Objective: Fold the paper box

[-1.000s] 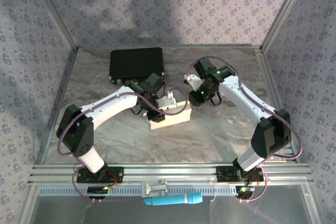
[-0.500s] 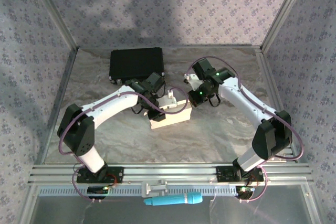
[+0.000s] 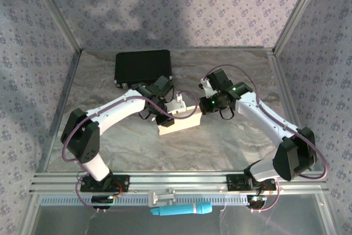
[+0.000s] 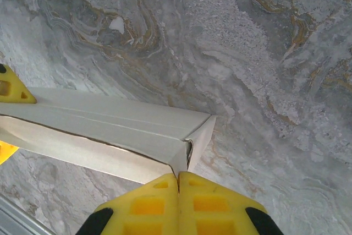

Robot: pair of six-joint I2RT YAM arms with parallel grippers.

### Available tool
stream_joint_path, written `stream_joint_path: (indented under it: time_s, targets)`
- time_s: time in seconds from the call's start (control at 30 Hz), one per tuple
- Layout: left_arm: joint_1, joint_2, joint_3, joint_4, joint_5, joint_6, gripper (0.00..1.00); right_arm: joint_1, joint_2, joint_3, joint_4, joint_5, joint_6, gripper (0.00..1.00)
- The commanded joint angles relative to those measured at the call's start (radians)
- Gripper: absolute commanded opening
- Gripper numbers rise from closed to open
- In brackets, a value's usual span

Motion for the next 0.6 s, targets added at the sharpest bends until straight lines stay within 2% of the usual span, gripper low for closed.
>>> stream_joint_path:
  time_s: [0.0,0.4,0.57]
  targets:
    - [0.011,0.023,0.034,0.012,-0.001,-0.023,0.29,-0.001,-0.026,-0.067,0.013,0.05,0.07,0.0]
    - [0.014,0.02,0.028,0.03,-0.012,-0.034,0.32,0.003,-0.051,-0.133,0.064,0.086,0.106,0.0]
    - [0.014,0.023,0.031,0.033,-0.018,-0.034,0.32,0.004,-0.058,-0.125,0.051,0.081,0.168,0.0]
